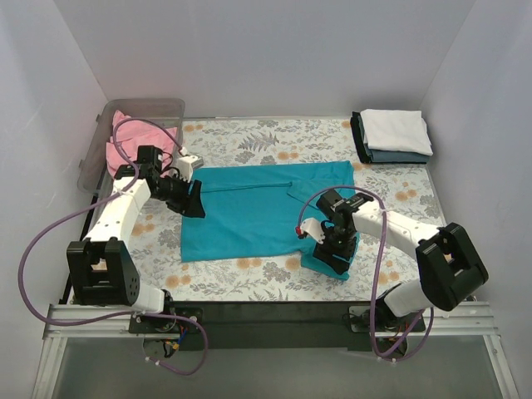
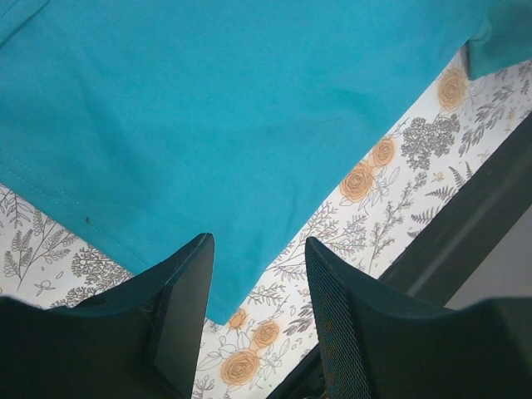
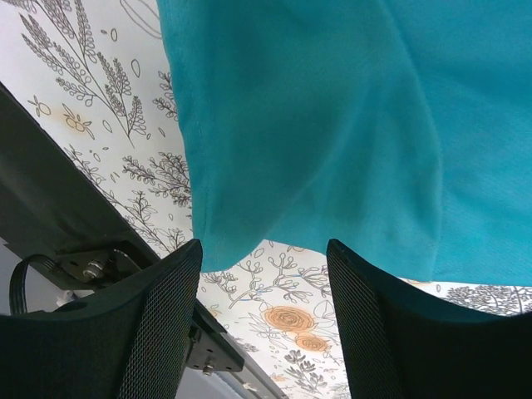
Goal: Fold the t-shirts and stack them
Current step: Fold the tshirt
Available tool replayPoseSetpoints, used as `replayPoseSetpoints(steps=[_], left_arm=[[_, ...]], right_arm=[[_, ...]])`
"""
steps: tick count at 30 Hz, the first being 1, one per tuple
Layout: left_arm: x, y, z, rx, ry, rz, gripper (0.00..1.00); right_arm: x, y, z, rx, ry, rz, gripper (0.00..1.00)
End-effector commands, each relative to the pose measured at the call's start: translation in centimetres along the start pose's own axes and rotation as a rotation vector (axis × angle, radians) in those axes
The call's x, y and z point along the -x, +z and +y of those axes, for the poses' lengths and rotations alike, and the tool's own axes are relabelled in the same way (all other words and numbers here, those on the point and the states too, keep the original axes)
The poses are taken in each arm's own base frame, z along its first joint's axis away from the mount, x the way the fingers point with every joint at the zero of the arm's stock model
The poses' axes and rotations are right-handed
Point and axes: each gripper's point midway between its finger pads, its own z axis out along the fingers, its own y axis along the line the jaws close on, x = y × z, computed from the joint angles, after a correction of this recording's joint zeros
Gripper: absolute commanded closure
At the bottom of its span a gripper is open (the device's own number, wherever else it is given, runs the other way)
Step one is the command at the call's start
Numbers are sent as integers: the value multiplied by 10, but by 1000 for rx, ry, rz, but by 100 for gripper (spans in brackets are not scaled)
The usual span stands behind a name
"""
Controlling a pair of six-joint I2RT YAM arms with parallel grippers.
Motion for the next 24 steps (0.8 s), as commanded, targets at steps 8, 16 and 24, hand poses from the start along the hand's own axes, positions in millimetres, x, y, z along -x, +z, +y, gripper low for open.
replayPoseSetpoints(steps=[8,16,24], left_arm=[[-32,-1,3,64,150,12,58],[-46,1,-2,42,231,17,60],[-92,8,-8,18,537,44,67]], right_arm=[[-13,15,7,-35,7,89,40],[-18,23,22,31,3,141,56],[-7,13,18,-4,7,93,99]])
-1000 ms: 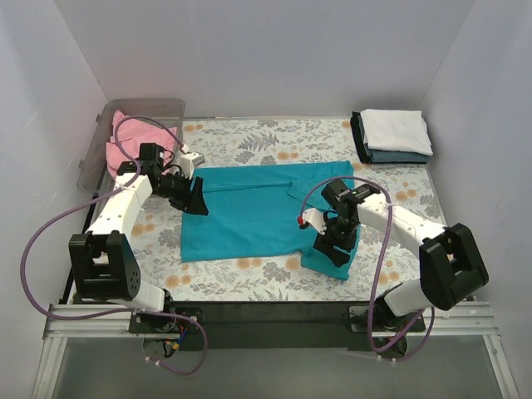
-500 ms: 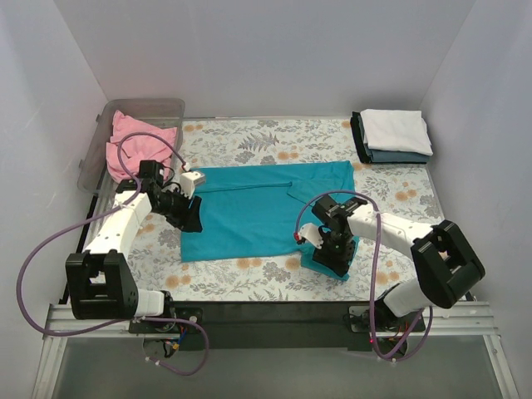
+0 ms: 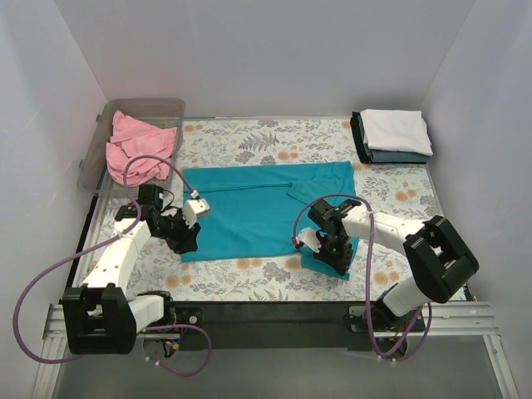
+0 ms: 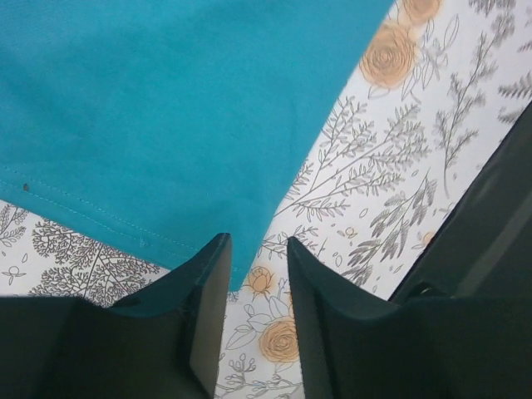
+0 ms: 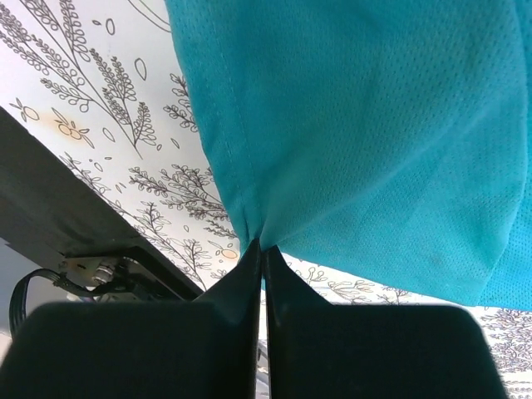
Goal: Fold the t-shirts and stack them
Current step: Fold the tshirt
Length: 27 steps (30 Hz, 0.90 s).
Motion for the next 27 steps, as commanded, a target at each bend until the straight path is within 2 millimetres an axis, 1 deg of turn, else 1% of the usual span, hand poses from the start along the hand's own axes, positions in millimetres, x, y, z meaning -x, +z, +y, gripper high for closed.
replayPoseSetpoints(steps=[1,2,3,5,6,10,15,16,18,19,23,25,27], left_arm=[[-6,1,2,27,219,-18,71],[-11,0,5,45,283,-2,72],[-21,4,1,31,300,19,72],[-31,5,1,32,371,50,73],[-41,8,-1,21,380,70,72],[-56,13,-3,10,428,108,67],[-62,20,-6,-4,444,104,67],[-62,22,-3,7,450,102,67],[-67,26,-1,11,448,112,69],[-67,27,4,27,457,115,69],[-72,33,7,33,462,118,70],[-74,35,7,26,456,123,73],[-76,37,6,17,455,130,79]], right_arm=[[10,-14,1,-23,5,-54,99],[15,-18,0,-29,7,-73,99],[17,-21,-1,-40,7,-86,99],[20,-27,-4,-59,11,-103,99],[21,-29,-5,-64,10,-106,99],[22,-33,-5,-75,13,-114,99],[21,-36,-6,-85,17,-117,99],[21,-37,-5,-86,16,-122,99],[20,-40,-4,-90,19,-130,99],[19,-40,-4,-93,20,-129,99],[16,-41,-4,-102,19,-122,99],[17,-42,-3,-97,20,-126,99],[17,-44,-2,-93,18,-128,99]])
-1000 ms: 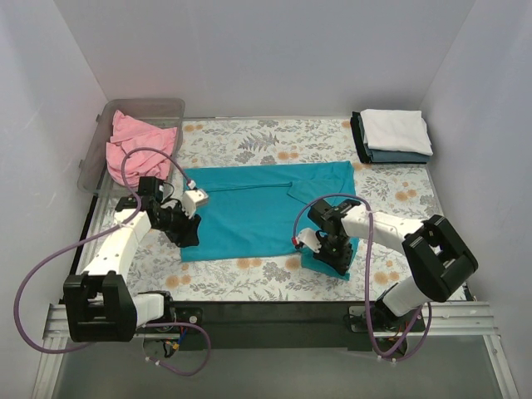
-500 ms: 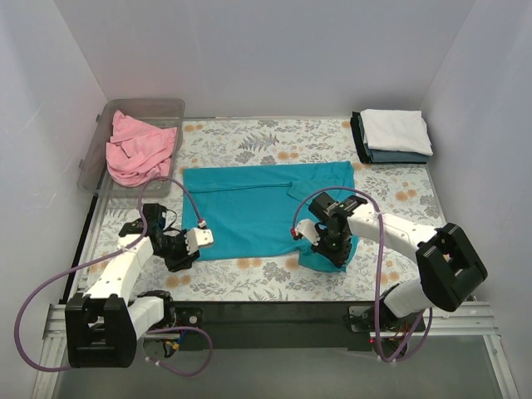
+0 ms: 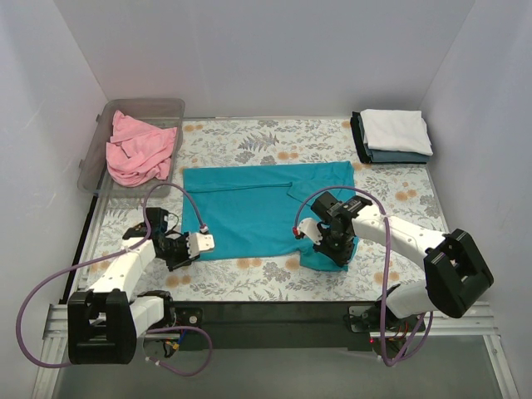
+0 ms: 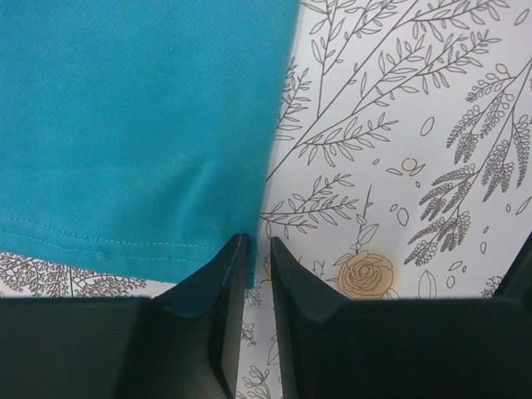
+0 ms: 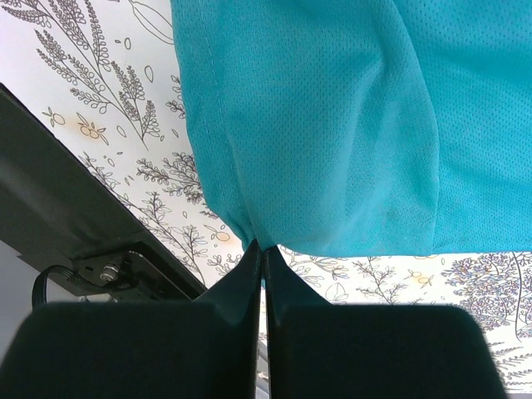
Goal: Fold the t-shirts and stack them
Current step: Fold the tshirt
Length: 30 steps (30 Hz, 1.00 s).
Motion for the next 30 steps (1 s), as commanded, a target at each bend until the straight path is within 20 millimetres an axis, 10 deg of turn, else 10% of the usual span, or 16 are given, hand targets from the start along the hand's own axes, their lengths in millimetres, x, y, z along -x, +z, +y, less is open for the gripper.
replayPoseSetpoints(steps=[1,6,18,30], left_arm=[[-2,4,5,14,35,8,84],[0,3,2,13,45,2,100],[42,-43,16,82,86,-78,100],[49,-45,23,71,16,-89,100]], right_arm=[[5,-12,2,-3,-5,-23,99],[0,-12,6,17,-7,-7,99],[2,-18,8,12,-12,-37,99],[12,-45,-19,-116,-34,-102,99]])
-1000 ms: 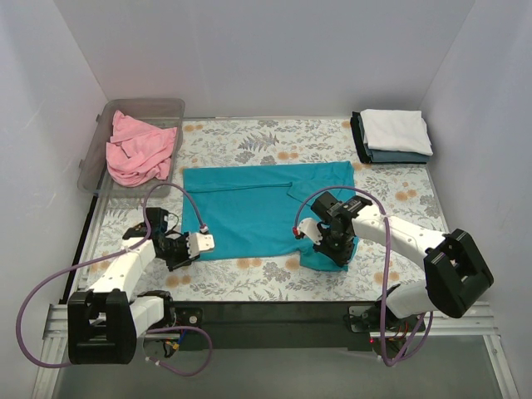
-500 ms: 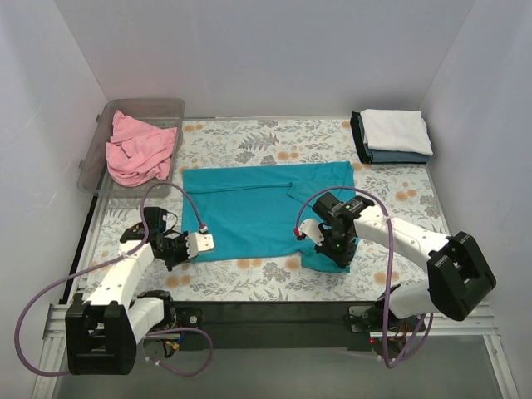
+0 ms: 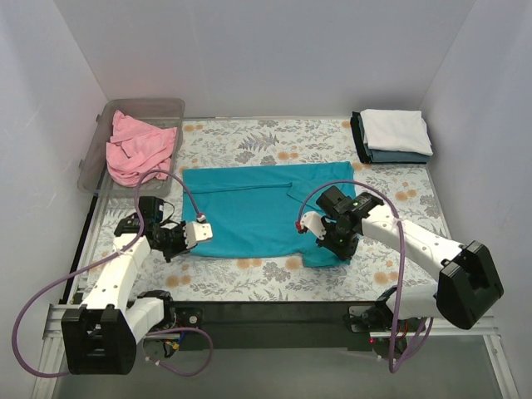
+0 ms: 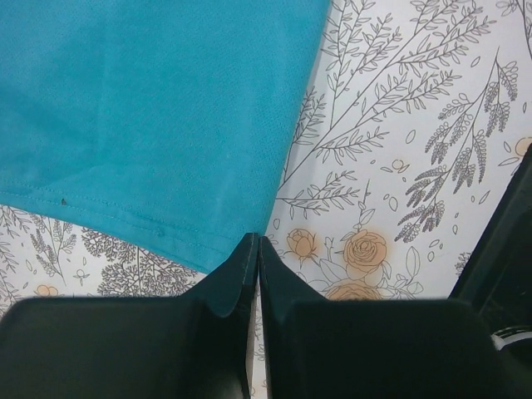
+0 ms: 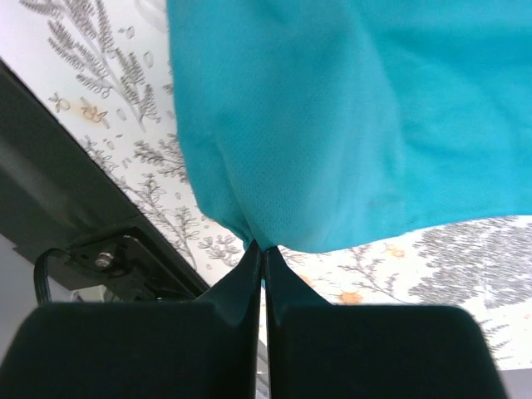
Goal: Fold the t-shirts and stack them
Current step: Fold the tshirt
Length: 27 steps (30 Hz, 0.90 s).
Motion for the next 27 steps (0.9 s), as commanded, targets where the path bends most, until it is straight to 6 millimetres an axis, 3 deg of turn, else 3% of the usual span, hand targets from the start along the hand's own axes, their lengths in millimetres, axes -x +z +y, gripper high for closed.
replayPoseSetpoints(steps=[1,7,11,15,21,27], left_arm=[[19,-7,14,31,-23,-57,100],[32,-10,40,63,-95,-90,100],[56,-22,71,115,-128,-154,100],[64,-21,93,135,-158,-174,100],[60,-26,132,210,-210,-183,100],[61,-24,167,277,-225,-196,100]], right_arm=[[14,-26,-26,-98,-20,-64,99],[42,-54,-65,-170,-67,-118,99],[48,-58,-83,-200,-78,-91,99],[60,-68,-105,-223,-69,-114,99],[76,-79,-136,-270,-81,-117,99],[86,-75,-165,-270,-62,-115,99]])
